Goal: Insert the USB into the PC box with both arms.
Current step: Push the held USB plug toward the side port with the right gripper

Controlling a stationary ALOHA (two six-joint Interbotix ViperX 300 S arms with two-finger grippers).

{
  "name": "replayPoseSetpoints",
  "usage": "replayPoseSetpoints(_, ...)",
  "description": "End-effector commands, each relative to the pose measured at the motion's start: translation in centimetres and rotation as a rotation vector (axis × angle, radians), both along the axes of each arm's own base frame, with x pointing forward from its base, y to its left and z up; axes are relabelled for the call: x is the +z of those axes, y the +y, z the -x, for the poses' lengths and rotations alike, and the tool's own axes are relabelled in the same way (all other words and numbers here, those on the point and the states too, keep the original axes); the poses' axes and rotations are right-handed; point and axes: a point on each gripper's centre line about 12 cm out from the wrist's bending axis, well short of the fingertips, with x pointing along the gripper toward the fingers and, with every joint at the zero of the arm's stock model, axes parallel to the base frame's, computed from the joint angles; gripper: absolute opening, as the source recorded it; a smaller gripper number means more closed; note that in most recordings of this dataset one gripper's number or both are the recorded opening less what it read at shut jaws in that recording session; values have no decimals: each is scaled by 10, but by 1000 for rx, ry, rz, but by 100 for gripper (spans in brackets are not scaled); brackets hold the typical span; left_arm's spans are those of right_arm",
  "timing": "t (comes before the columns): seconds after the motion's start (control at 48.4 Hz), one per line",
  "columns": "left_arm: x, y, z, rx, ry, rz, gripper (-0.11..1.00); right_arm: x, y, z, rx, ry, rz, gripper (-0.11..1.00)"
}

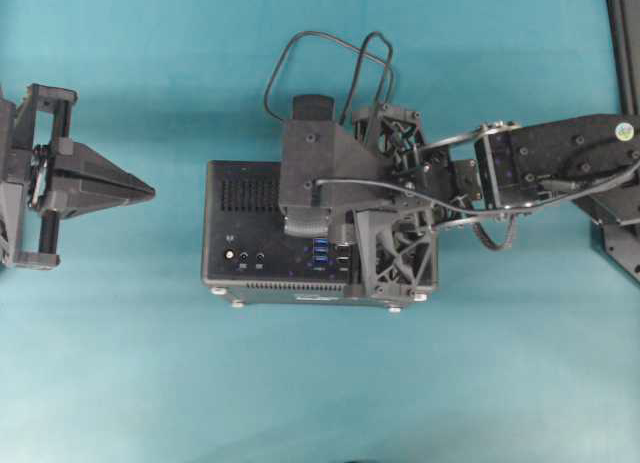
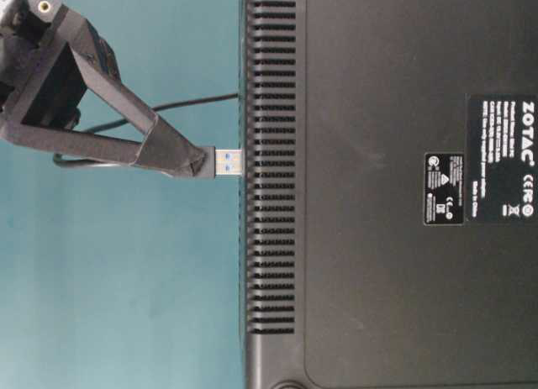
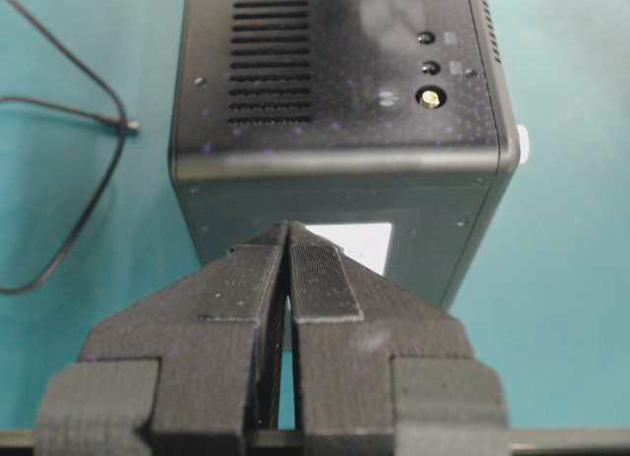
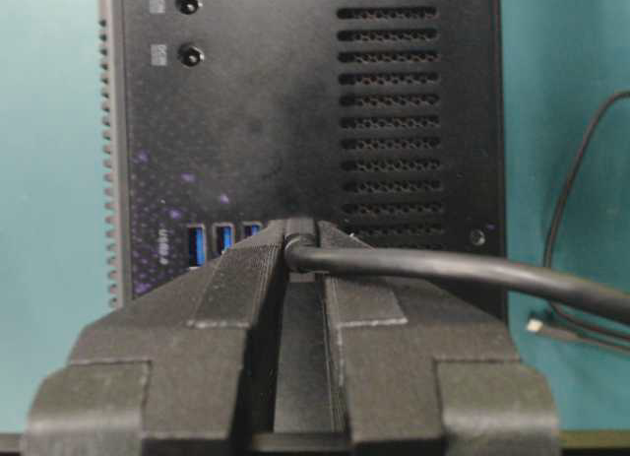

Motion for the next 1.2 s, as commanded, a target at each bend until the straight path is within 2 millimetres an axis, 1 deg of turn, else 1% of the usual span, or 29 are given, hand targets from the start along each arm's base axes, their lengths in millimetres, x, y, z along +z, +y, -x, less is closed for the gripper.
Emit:
replayPoseSetpoints(0.0,10,0,-2,1,-31,3,1,10,4,0,13,-22,-4,11)
replayPoseSetpoints(0.269,10,0,-2,1,-30,4,1,4,7,2,18,19,1,10)
replayPoseSetpoints(0.848,10,0,-2,1,-31,3,0,2,11,1,24,21,-2,10)
replayPoseSetpoints(1.013,10,0,-2,1,-31,3,0,3,8,1,18,17,1,11)
replayPoseSetpoints(1.179,11,0,-2,1,-32,3,0,3,0,1,-1,21,4,10)
